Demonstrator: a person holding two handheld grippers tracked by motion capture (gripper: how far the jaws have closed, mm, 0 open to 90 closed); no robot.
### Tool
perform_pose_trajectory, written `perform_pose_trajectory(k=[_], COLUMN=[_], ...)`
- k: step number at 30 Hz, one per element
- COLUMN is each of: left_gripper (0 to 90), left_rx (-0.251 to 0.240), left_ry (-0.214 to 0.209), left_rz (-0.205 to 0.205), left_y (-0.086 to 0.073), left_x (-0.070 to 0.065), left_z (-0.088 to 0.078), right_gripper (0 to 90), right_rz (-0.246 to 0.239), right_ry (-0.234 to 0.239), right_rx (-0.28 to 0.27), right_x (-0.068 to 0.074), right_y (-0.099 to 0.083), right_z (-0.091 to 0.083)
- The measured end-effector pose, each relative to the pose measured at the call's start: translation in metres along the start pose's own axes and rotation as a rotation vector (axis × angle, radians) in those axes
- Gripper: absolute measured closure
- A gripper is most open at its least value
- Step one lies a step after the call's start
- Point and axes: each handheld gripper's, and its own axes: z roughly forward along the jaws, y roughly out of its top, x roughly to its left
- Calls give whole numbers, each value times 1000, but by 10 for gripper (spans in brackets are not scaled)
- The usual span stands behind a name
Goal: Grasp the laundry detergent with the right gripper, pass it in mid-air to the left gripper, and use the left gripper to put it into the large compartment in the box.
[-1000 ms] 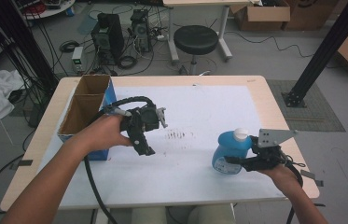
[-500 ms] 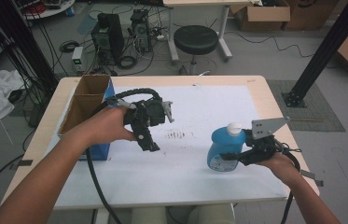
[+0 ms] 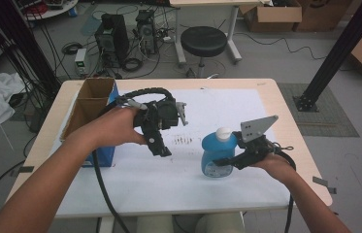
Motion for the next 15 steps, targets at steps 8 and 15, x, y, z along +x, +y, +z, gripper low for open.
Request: perform_pose_trajectory(k=[8,15], left_gripper=[211,213], left_rx=[-13,-20], left_ry=[-42,-60], left_rz=[-3,-1], left_y=[7,9], left_x=[2,0], left_z=[2,7], right_gripper=[452,453], right_rz=[-26,-34], right_ry=[29,39], right_rx=[30,39], right_x=[-5,-5], right_y=[9,10], right_z=[22,37])
